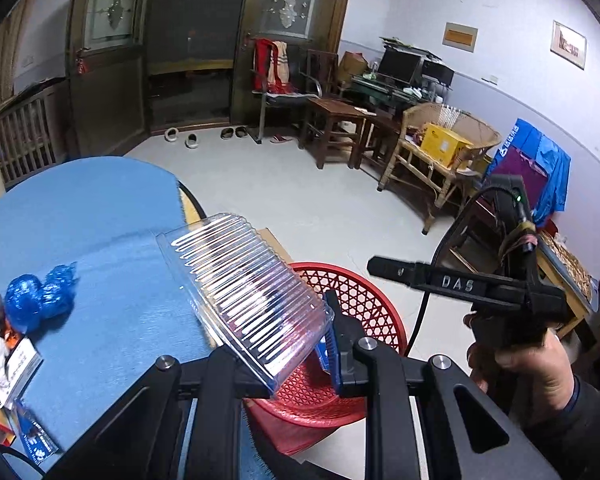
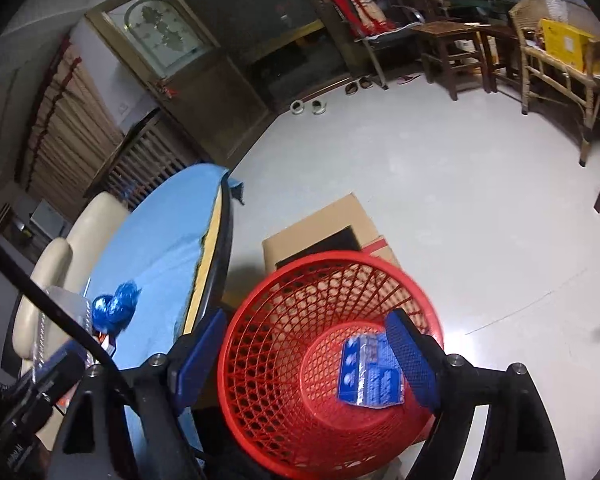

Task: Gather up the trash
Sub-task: 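Carry the clear tray and blue packet over the red wastebasket with both tools, then open the right tool over the basket while the left tool releases the tray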

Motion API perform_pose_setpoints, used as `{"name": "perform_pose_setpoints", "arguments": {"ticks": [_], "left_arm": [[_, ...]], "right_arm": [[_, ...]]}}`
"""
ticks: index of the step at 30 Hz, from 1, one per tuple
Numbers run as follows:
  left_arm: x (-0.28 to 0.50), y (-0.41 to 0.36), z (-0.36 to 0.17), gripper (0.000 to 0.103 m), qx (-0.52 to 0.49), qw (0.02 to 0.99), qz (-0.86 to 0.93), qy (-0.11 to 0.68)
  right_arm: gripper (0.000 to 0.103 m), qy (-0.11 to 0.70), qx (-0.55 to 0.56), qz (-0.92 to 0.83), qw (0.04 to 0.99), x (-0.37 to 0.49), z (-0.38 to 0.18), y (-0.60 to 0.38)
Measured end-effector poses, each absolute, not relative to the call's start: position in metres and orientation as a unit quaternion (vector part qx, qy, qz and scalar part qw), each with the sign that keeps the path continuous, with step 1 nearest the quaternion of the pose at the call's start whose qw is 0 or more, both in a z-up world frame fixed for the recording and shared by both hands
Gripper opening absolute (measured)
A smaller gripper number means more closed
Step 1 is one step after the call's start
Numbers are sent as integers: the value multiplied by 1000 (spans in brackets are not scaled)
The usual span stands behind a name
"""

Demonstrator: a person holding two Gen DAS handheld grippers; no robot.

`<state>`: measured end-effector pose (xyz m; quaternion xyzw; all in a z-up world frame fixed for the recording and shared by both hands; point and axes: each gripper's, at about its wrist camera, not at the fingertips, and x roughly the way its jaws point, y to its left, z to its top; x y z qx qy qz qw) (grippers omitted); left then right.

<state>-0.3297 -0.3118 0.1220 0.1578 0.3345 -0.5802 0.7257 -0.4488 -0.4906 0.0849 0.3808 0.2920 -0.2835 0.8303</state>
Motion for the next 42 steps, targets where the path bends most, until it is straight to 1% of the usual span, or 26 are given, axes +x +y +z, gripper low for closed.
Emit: {"name": "perform_pose_setpoints", "arguments": {"ticks": [15, 25, 26, 28, 29, 30, 42], "left_arm": [[-359, -372, 77, 21, 213, 672, -601, 377], [-357, -400, 35, 23, 235, 651, -578, 432], [-358, -403, 31, 25, 243, 651, -572, 436], [-357, -404, 25, 46, 249, 649, -565, 445], [-357, -404, 24, 71, 251, 654, -559, 445], [-357, -402, 26, 82, 251, 660, -554, 441], [-327, -364, 73, 82, 179, 703, -537, 429]], "right_arm": [[85, 264, 402, -309, 820, -477, 84, -516], [85, 255, 413, -321, 813, -490, 81, -525], [85, 254, 414, -322, 813, -492, 81, -526], [85, 253, 415, -324, 812, -494, 81, -526], [85, 252, 416, -326, 811, -495, 81, -527], [85, 251, 417, -327, 810, -497, 81, -527], [85, 245, 411, -322, 817, -486, 92, -520]]}}
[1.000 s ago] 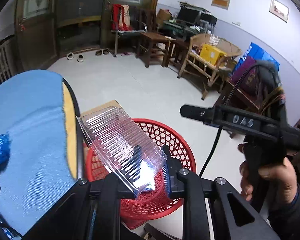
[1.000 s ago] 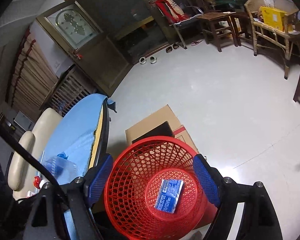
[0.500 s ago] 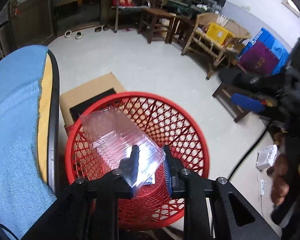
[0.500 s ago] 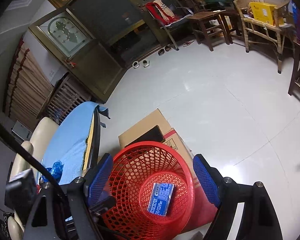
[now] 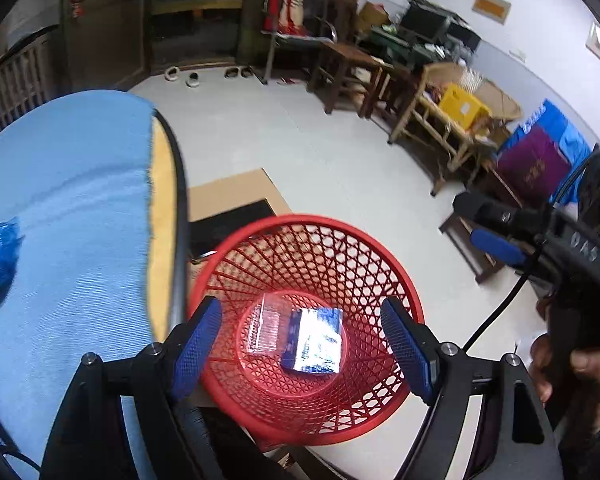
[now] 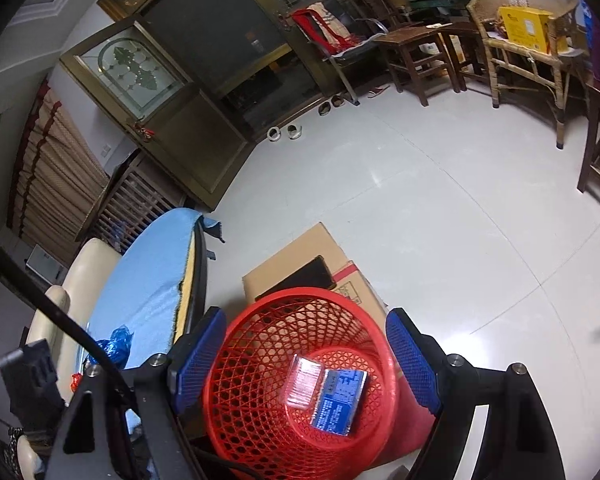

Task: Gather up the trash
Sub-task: 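Open the right tool over the basket while the left tool releases the tray, then return both tools to the trash pile on the table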

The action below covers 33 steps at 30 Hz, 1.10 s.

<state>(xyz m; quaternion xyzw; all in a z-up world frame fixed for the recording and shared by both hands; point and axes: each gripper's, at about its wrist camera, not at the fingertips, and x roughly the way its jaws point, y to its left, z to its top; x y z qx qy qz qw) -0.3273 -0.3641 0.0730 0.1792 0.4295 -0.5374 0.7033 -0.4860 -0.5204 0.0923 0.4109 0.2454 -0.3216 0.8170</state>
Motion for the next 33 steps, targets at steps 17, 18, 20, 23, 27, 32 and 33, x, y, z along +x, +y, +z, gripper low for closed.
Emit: {"name": "perform_pose_setpoints", "arguments": {"ticks": [17, 18, 20, 23, 27, 32, 33], "left_arm": [[-255, -214, 97, 82, 68, 801, -413, 427], [-250, -203, 95, 82, 58, 807, -402, 429], [-239, -180, 94, 82, 43, 820, -376, 429], [-225, -145, 93, 82, 21, 840, -337, 425], [-199, -98, 89, 82, -15, 857, -289, 426], [-171, -49, 79, 82, -56, 870, -229, 432], [-167, -41, 76, 82, -64, 871, -220, 434]], "right_arm": [[85, 294, 349, -233, 859, -393, 118, -443], [85, 301, 343, -224, 861, -383, 118, -435], [85, 313, 331, -206, 866, -365, 119, -419], [85, 330, 315, -181, 871, -344, 117, -397], [85, 364, 290, -136, 875, -306, 110, -360], [85, 398, 256, -66, 879, -259, 103, -310], [85, 404, 249, -48, 879, -249, 101, -300]]}}
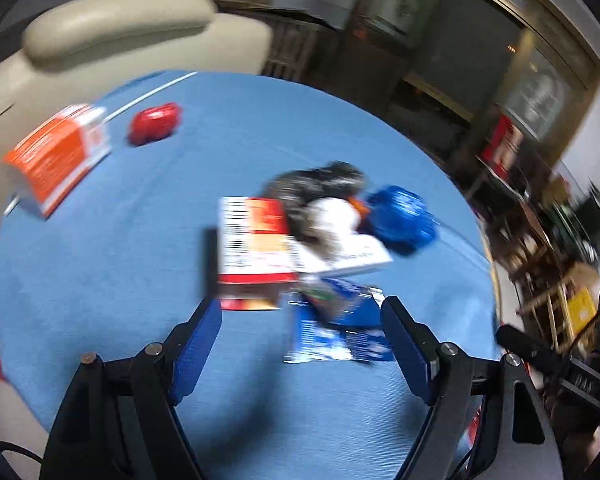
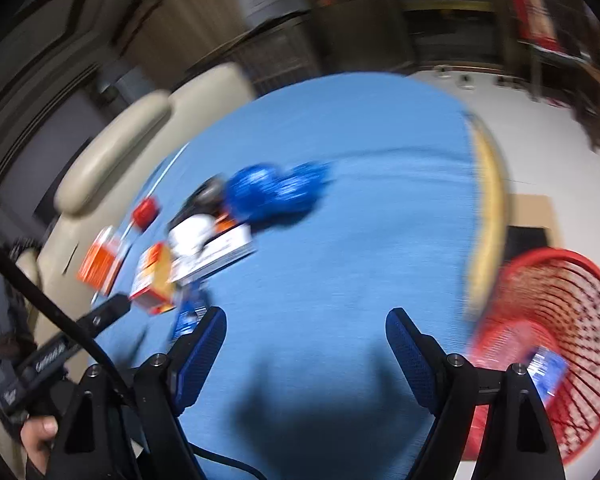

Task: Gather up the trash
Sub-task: 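Return both tools to the trash pile on the table, then grasp the red-and-white medicine box with the left tool while the right tool grasps the blue wrapper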

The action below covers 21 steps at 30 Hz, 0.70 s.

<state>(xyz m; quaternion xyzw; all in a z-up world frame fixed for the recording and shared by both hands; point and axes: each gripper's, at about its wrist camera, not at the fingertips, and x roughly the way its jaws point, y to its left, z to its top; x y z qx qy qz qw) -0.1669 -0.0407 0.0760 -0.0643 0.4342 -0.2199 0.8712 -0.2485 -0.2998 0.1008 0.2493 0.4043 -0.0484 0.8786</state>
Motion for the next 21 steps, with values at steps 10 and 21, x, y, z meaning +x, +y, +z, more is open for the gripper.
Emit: {"name": "perform_pose_setpoints", "arguments": {"ticks": [10, 21], "left_arm": [[-148, 3, 60, 82, -99, 873, -184, 440], [-142, -3, 68, 82, -94, 875, -185, 438]], "right_arm": [[85, 453, 178, 71, 871, -160, 77, -217], [62, 482, 152, 103, 857, -121, 52, -190]]}}
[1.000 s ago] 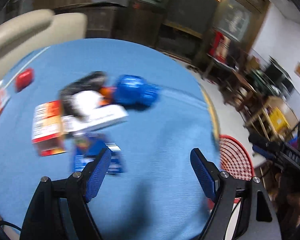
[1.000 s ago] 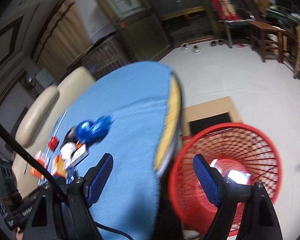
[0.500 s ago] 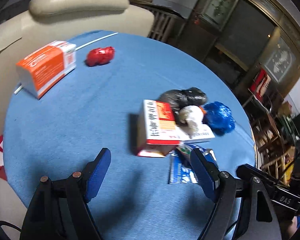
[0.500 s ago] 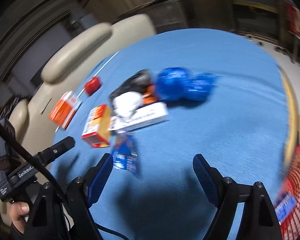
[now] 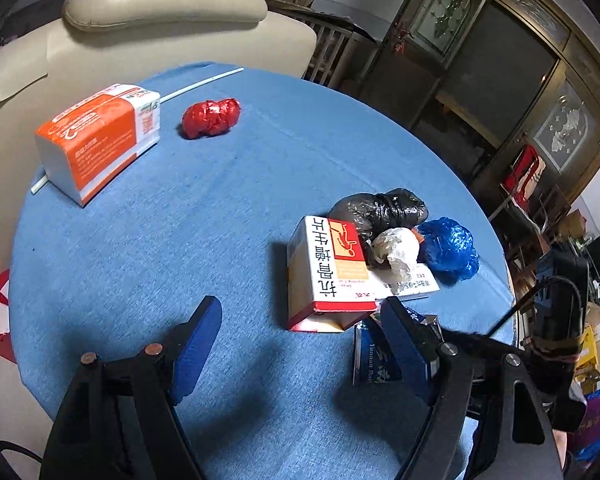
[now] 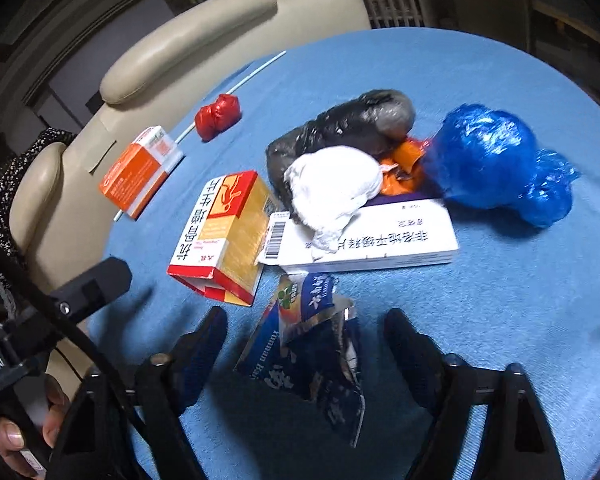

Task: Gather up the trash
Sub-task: 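Grasp the red-and-white medicine box with the left tool while the right tool grasps the blue wrapper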

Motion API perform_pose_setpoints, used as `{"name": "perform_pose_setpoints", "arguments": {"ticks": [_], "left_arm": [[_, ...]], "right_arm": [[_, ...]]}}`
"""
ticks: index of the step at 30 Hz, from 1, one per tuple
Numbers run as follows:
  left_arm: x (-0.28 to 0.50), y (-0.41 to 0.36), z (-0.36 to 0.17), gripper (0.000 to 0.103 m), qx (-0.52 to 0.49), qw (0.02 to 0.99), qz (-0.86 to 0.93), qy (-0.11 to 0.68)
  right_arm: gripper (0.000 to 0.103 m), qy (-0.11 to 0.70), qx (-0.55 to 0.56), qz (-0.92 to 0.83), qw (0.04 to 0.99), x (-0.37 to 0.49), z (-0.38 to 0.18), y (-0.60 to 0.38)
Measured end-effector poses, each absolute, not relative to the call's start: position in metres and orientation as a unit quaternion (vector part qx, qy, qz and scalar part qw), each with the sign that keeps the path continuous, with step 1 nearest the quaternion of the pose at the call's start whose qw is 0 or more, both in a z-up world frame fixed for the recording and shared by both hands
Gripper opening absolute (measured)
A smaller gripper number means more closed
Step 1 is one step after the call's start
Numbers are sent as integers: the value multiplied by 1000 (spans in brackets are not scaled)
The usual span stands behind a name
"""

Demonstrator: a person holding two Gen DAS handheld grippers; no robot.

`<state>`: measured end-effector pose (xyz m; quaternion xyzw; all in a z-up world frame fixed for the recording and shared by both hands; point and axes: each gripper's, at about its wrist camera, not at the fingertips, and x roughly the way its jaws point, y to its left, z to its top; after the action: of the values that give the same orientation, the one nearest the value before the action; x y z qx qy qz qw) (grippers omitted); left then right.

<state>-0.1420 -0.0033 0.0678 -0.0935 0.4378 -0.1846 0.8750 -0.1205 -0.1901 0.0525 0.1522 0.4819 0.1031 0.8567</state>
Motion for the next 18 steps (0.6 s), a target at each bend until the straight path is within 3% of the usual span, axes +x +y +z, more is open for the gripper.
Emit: {"name": "perform_pose_setpoints", "arguments": {"ticks": [1, 17, 18], "left_arm": [[-141, -5, 68, 82, -93, 875, -185, 438], [-114, -60, 40, 82, -28, 859, -179, 479], [-114, -58, 38, 75, -33, 858, -179, 480]], "right_arm": [[36, 486, 148, 101, 855, -120, 51, -189], [35, 453, 216, 59, 863, -174, 59, -255], [35, 451, 219, 57, 863, -177, 60, -259]]}}
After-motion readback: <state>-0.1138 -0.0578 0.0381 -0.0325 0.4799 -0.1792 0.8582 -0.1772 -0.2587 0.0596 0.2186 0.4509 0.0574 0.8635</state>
